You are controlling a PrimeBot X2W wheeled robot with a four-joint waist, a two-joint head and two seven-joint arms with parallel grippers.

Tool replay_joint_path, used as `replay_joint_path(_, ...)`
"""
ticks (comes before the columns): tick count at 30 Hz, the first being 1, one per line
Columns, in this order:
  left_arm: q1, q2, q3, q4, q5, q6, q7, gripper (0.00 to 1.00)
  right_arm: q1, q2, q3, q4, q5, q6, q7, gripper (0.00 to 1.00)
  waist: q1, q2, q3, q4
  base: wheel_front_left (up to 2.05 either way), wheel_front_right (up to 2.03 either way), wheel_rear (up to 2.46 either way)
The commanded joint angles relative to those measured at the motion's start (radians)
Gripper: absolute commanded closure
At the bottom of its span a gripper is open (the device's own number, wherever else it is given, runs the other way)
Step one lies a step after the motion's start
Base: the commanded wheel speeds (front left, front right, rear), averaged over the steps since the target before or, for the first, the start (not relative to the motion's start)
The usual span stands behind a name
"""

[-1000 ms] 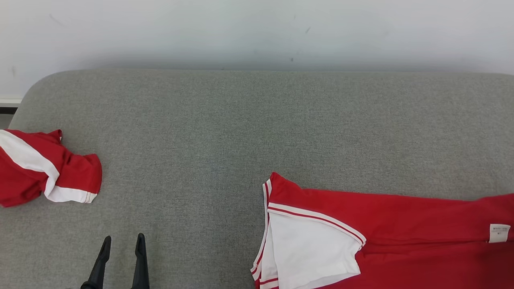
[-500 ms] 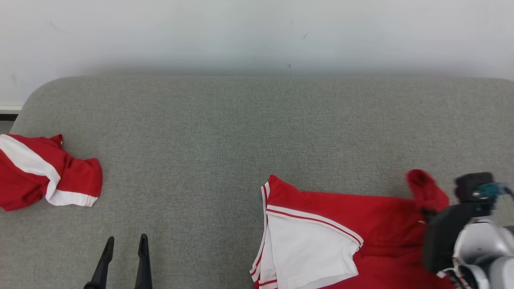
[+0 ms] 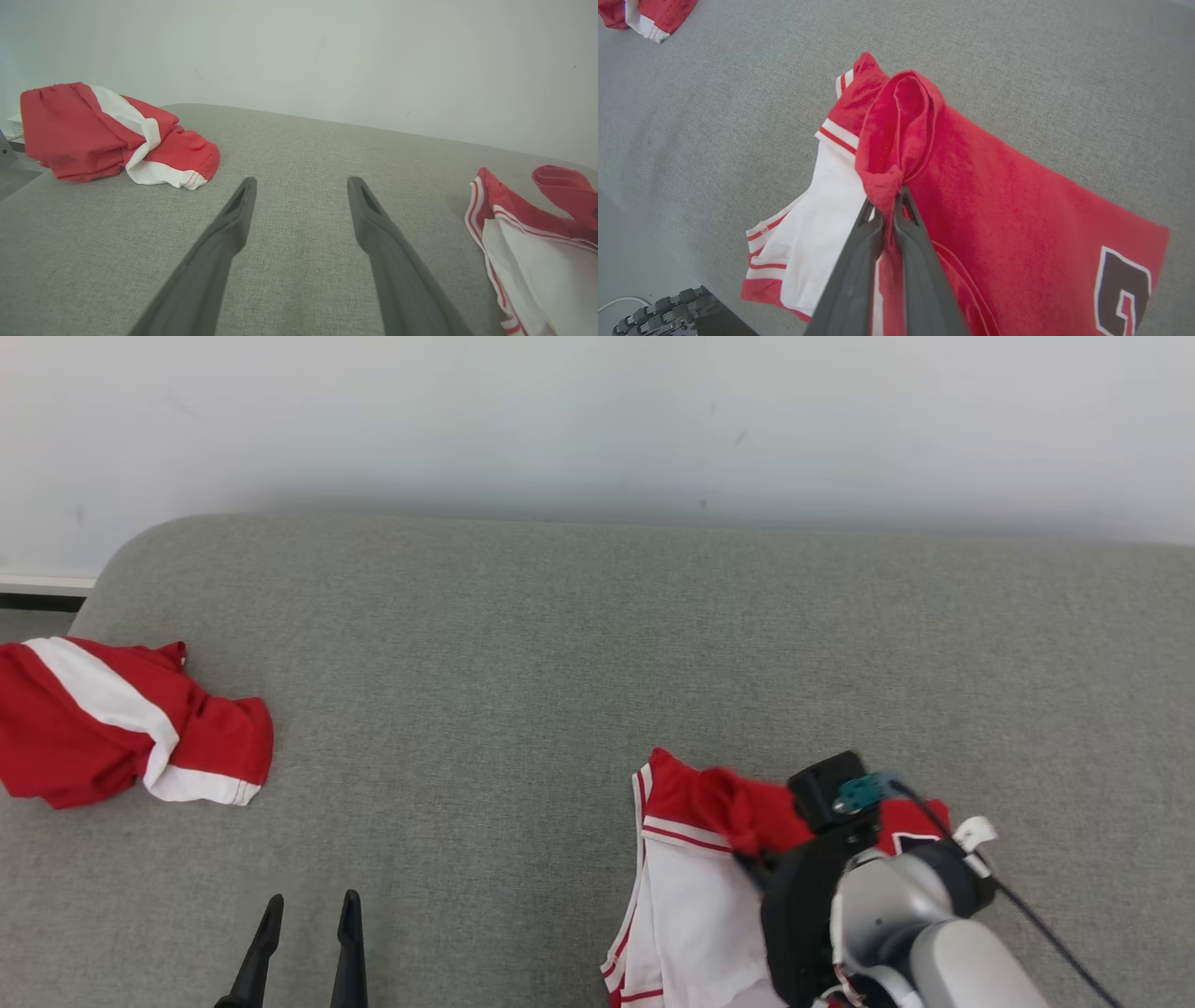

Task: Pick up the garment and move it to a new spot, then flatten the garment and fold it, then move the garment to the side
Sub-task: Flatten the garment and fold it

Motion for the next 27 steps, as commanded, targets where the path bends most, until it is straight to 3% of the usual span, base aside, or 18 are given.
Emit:
replay_joint_path(1, 0.006, 0.002, -0.003, 0.003, -0.002, 0.001, -0.003, 0.0, -0.008, 0.009, 0.024, 0.022, 0.015, -0.002, -0.007, 1.0, 0.0, 0.0, -0.005, 0.012, 0.0, 0.0, 0.0)
replay_joint_path(7, 0.02, 0.001, -0.003, 0.002, -0.005, 0.001, -0.003, 0.0, -0.039, 0.035, 0.084, 0.111, 0.039, -0.002, -0.052, 1.0, 0.0, 0.0, -0.012, 0.028, 0.0, 0.0, 0.0)
replay_joint_path(14, 0.022, 0.0, -0.008, 0.005, -0.006, 0.001, -0.003, 0.0, -0.081, 0.058, 0.087, 0.228, 0.013, -0.002, -0.119, 1.0, 0.0, 0.0, -0.014, 0.038, 0.0, 0.0, 0.0)
replay_joint_path(15, 0.019, 0.0, -0.011, 0.004, -0.005, 0.001, -0.003, 0.0, -0.084, 0.062, 0.084, 0.253, 0.028, -0.002, -0.14, 0.2, 0.0, 0.0, -0.014, 0.039, 0.0, 0.0, 0.0)
replay_joint_path(16, 0.018, 0.0, -0.011, 0.005, -0.004, 0.001, -0.003, 0.0, -0.084, 0.064, 0.075, 0.258, 0.044, -0.002, -0.152, 0.0, 0.0, 0.0, -0.014, 0.039, 0.0, 0.0, 0.0)
replay_joint_path(22, 0.021, 0.0, -0.006, 0.008, 0.011, 0.001, -0.003, 0.0, -0.074, 0.065, 0.034, 0.183, 0.203, -0.002, -0.286, 0.0, 0.0, 0.0, -0.027, 0.033, 0.0, 0.0, 0.0)
replay_joint_path(27, 0.032, -0.003, 0.004, 0.004, 0.017, 0.001, -0.003, 0.0, 0.002, 0.065, -0.092, 0.124, 0.167, -0.002, -0.41, 0.0, 0.0, 0.0, -0.045, 0.024, 0.0, 0.0, 0.0)
